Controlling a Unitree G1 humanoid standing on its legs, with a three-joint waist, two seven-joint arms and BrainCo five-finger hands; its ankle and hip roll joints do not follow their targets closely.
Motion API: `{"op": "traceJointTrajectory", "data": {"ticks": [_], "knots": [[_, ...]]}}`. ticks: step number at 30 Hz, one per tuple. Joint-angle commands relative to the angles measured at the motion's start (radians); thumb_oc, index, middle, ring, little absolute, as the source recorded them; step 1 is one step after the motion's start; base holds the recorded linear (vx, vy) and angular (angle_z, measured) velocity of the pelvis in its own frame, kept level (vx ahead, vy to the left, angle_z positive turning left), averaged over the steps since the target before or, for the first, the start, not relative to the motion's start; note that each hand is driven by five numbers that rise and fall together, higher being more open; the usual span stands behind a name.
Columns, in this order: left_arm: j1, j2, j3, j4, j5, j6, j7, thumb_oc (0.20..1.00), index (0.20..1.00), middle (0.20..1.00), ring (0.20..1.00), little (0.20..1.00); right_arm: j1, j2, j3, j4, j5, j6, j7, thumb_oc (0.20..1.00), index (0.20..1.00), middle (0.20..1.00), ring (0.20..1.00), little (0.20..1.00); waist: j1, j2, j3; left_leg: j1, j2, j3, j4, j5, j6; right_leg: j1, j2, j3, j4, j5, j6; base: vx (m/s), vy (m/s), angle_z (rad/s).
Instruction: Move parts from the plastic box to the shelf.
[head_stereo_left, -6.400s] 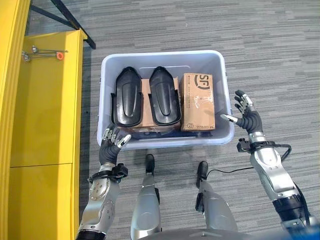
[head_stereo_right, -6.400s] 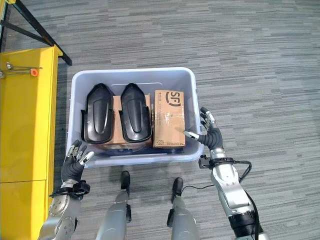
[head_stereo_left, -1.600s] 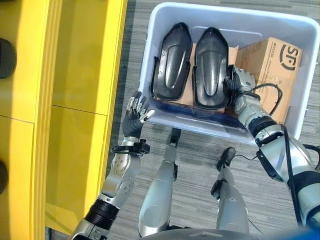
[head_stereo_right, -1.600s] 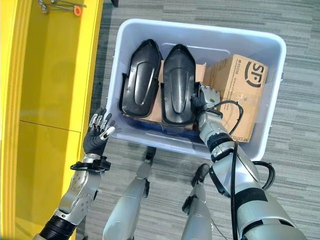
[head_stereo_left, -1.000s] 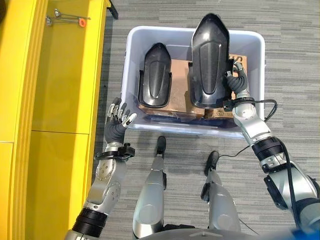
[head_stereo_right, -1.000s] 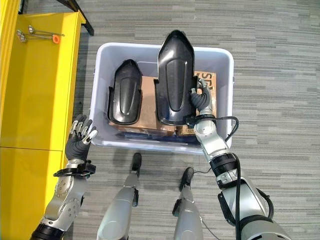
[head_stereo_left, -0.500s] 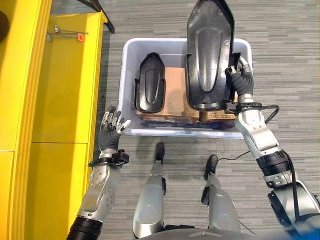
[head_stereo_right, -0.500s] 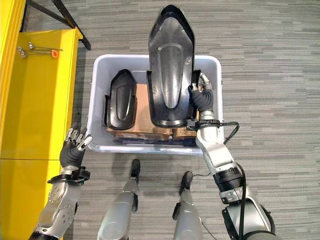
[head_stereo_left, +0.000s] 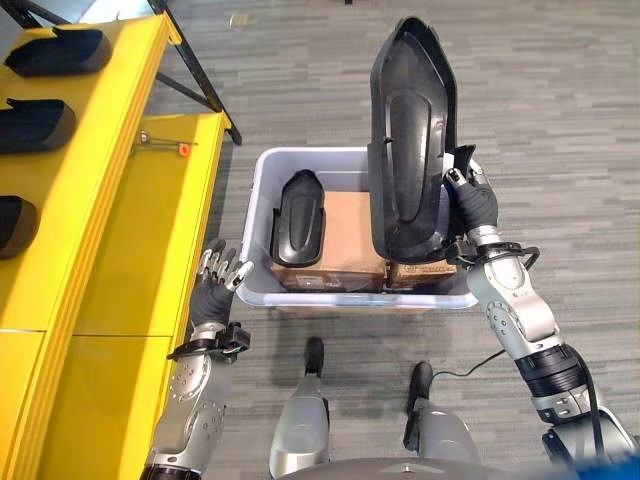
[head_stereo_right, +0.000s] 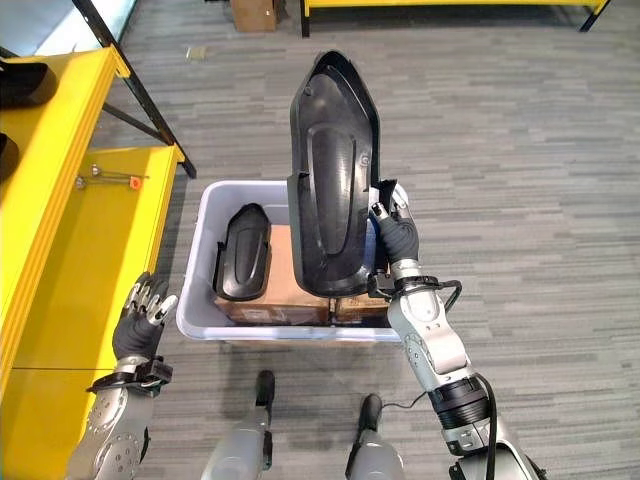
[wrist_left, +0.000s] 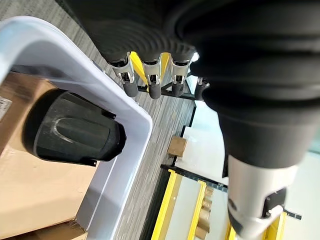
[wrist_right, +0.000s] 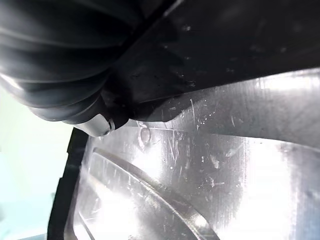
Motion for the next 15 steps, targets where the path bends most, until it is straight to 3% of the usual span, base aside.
{"op": "traceJointTrajectory", "data": {"ticks": [1, 3, 4, 5, 9, 11, 12, 14, 15], "knots": [[0.017, 0.023, 0.023, -0.012, 0.021, -0.02, -0.005, 1.0, 1.0, 1.0, 1.0, 1.0, -0.045, -0.002, -0.015, -0.035, -0.009, -0.083, 0.002, 0.2, 0.2, 0.2, 0.2, 0.2, 0.042, 0.0, -0.045, -0.009, 0.145, -0.031, 0.021, 0.152, -0.073, -0.048, 0.03, -0.02, 0.12, -0.136, -0.022, -0.14, -0.163, 0.11], [0.012, 0.02, 0.005, 0.001, 0.024, -0.017, -0.006, 1.0, 1.0, 1.0, 1.0, 1.0, -0.037, -0.02, -0.03, -0.036, -0.013, -0.09, -0.008, 0.2, 0.2, 0.2, 0.2, 0.2, 0.048, 0.011, -0.041, -0.04, 0.146, -0.032, -0.02, 0.234, -0.085, -0.047, 0.022, -0.068, 0.118, -0.148, -0.035, -0.16, -0.139, 0.44], [0.005, 0.021, -0.006, 0.013, 0.026, -0.013, -0.011, 1.0, 1.0, 1.0, 1.0, 1.0, -0.03, -0.028, -0.04, -0.034, -0.019, -0.091, -0.015, 0.2, 0.2, 0.2, 0.2, 0.2, 0.045, 0.007, -0.041, -0.05, 0.142, -0.013, -0.016, 0.235, -0.078, -0.049, 0.01, -0.092, 0.126, -0.151, -0.041, -0.18, -0.213, 1.54], [-0.013, 0.025, -0.024, 0.03, 0.031, -0.008, -0.026, 1.0, 1.0, 1.0, 1.0, 1.0, -0.008, -0.042, -0.061, -0.036, -0.043, -0.096, -0.026, 0.2, 0.2, 0.2, 0.2, 0.2, 0.021, -0.01, -0.046, -0.033, 0.15, 0.083, 0.04, 0.176, -0.074, -0.038, -0.025, -0.146, 0.12, -0.159, -0.04, -0.16, -0.186, 1.77], [-0.029, 0.023, -0.043, 0.019, 0.03, -0.009, -0.049, 1.0, 1.0, 1.0, 1.0, 1.0, 0.028, -0.04, -0.083, -0.054, -0.077, -0.099, -0.036, 0.2, 0.2, 0.2, 0.2, 0.2, -0.009, -0.009, -0.066, 0.044, 0.178, 0.129, 0.142, 0.075, -0.069, -0.045, -0.073, -0.228, 0.15, -0.147, -0.039, -0.13, -0.019, 1.51], [-0.041, 0.018, -0.056, 0.022, 0.032, -0.005, -0.055, 1.0, 1.0, 1.0, 1.0, 1.0, 0.045, -0.029, -0.094, -0.056, -0.081, -0.097, -0.045, 0.2, 0.2, 0.2, 0.2, 0.2, -0.033, 0.001, -0.087, 0.128, 0.191, 0.16, 0.111, 0.021, -0.069, -0.057, -0.117, -0.28, 0.208, -0.142, -0.027, -0.08, 0.181, 1.2], [-0.045, 0.016, -0.062, 0.02, 0.037, -0.003, -0.056, 1.0, 1.0, 1.0, 1.0, 1.0, 0.05, -0.022, -0.1, -0.063, -0.078, -0.097, -0.048, 0.2, 0.2, 0.2, 0.2, 0.2, -0.047, 0.015, -0.098, 0.143, 0.177, 0.179, 0.044, -0.019, -0.062, -0.073, -0.149, -0.289, 0.25, -0.129, -0.006, -0.04, 0.261, 1.53], [-0.036, 0.013, -0.051, 0.017, 0.037, -0.001, -0.063, 1.0, 1.0, 1.0, 1.0, 1.0, 0.062, -0.008, -0.103, -0.067, -0.07, -0.096, -0.042, 0.2, 0.2, 0.2, 0.2, 0.2, -0.046, 0.019, -0.108, 0.146, 0.177, 0.192, 0.034, -0.045, -0.061, -0.078, -0.175, -0.282, 0.257, -0.111, 0.006, 0.01, 0.295, 1.04], [-0.034, 0.016, -0.047, 0.006, 0.039, -0.005, -0.064, 1.0, 1.0, 1.0, 1.0, 1.0, 0.069, 0.001, -0.106, -0.07, -0.063, -0.099, -0.037, 0.2, 0.2, 0.2, 0.2, 0.2, -0.038, 0.015, -0.1, 0.131, 0.143, 0.178, 0.054, -0.086, -0.046, -0.064, -0.217, -0.286, 0.255, -0.08, 0.031, 0.02, 0.298, 0.24]]}}
